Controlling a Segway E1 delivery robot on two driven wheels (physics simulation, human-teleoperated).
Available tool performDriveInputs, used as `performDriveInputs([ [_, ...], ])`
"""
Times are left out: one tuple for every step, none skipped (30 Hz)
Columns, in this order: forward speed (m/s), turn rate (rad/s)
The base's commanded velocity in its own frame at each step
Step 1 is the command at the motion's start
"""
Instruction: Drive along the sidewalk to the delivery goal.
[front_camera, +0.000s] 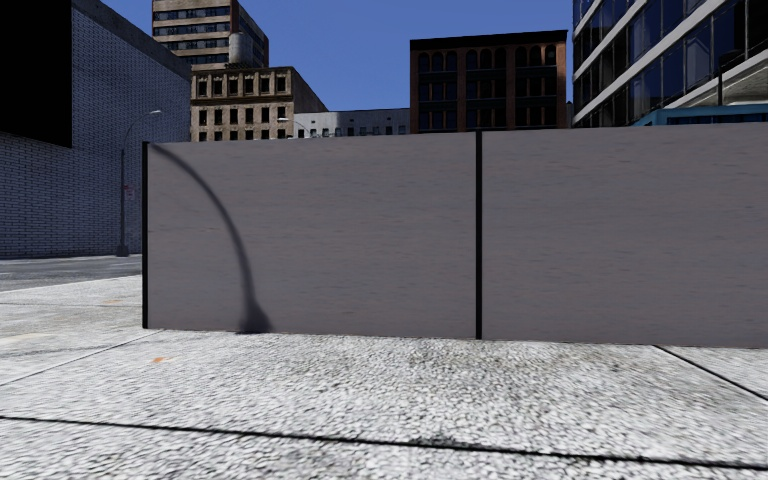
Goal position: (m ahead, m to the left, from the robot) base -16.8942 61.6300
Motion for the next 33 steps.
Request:
performDriveInputs([
  [0.0, 0.0],
  [0.0, 0.0],
  [0.0, 0.0],
  [0.0, 0.0],
  [0.0, 0.0],
  [0.0, 0.0],
  [0.0, 0.0],
  [0.0, 0.0],
  [0.0, 0.0],
  [0.0, 0.0],
  [0.0, 0.0],
  [0.0, 0.0],
  [0.0, 0.0],
  [0.0, 0.0],
  [0.0, 0.0],
  [0.0, 0.0],
  [0.0, 0.0],
  [0.0, 0.0],
  [0.0, 0.0],
  [0.0, 0.0],
  [0.0, 0.0],
  [0.0, 0.0],
  [0.0, 0.0],
  [0.0, 0.0],
  [0.0, 0.0],
  [0.0, 0.0],
  [0.0, 0.0],
  [0.0, 0.0],
  [0.0, 0.0],
  [0.0, 0.0],
  [0.1, 0.02],
  [0.28, 0.15],
  [0.52, 0.2],
])
